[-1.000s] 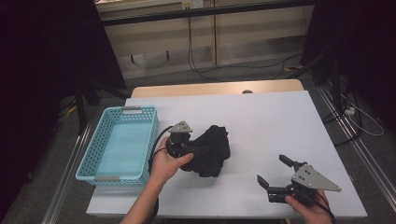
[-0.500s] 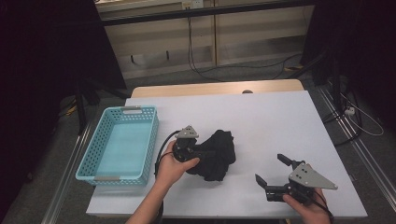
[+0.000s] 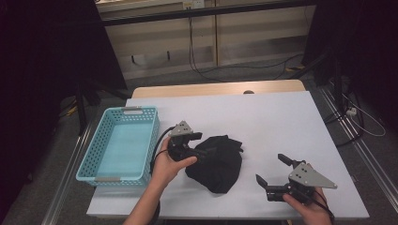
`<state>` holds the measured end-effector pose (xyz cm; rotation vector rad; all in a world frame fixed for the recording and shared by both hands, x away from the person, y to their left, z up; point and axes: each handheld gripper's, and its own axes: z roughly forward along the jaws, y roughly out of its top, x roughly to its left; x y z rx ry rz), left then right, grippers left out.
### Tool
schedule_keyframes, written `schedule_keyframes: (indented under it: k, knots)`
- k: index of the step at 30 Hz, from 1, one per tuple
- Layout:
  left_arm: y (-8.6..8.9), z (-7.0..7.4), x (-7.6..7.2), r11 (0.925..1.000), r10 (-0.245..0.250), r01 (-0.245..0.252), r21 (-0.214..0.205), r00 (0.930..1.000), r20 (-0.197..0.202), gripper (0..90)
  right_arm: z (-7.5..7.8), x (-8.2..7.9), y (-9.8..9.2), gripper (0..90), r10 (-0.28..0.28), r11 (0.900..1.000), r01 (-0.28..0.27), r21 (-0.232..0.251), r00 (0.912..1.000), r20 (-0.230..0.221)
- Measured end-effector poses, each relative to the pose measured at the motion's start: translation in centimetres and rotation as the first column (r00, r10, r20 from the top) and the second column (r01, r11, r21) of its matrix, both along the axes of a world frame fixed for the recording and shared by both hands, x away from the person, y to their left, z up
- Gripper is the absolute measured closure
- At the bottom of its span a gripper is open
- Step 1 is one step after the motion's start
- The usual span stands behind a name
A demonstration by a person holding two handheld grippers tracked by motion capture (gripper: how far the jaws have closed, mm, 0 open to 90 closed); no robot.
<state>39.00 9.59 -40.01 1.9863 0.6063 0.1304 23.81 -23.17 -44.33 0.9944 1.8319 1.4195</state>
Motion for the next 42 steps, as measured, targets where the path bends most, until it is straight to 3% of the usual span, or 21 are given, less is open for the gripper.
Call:
schedule_keyframes:
  k: [13,18,26,33,35,38,42]
  knots:
    - [1.6,0.6,-0.2,0.9992,0.038,-0.038,-0.013,0.9992,0.012,10.6,0.3,1.6,2.3,0.6,0.052,0.9982,-0.053,-0.028,0.9978,-0.04]
    - [2.0,0.6,-0.2,0.9989,0.045,-0.045,-0.007,0.9989,0.015,10.1,0.4,2.1,2.6,0.6,0.044,0.9985,-0.046,-0.031,0.9978,-0.05]
    - [2.4,0.6,-0.3,0.9983,0.058,-0.058,-0.01,0.9982,0.017,9.2,0.6,5.1,3.7,1.7,0.03,0.9966,-0.035,-0.075,0.9973,-0.067]
    - [2.8,0.6,-0.3,0.9978,0.066,-0.066,-0.008,0.9975,0.024,9.1,0.4,7.2,4.7,11.4,0.051,0.9952,-0.06,-0.077,0.9921,-0.115]
    - [2.9,0.6,-0.3,0.9975,0.07,-0.07,-0.009,0.9973,0.022,9.1,0.4,8.0,5.2,21.0,0.067,0.9944,-0.077,-0.072,0.9884,-0.136]
    - [3.1,0.5,-0.4,0.9973,0.073,-0.073,-0.004,0.9971,0.02,9.1,0.4,8.5,5.5,24.5,0.081,0.9942,-0.09,-0.059,0.9859,-0.147]
    - [3.2,0.4,-0.4,0.9967,0.081,-0.081,-0.007,0.9965,0.022,9.1,0.4,8.8,6.3,32.7,0.129,0.9884,-0.141,-0.057,0.9761,-0.175]
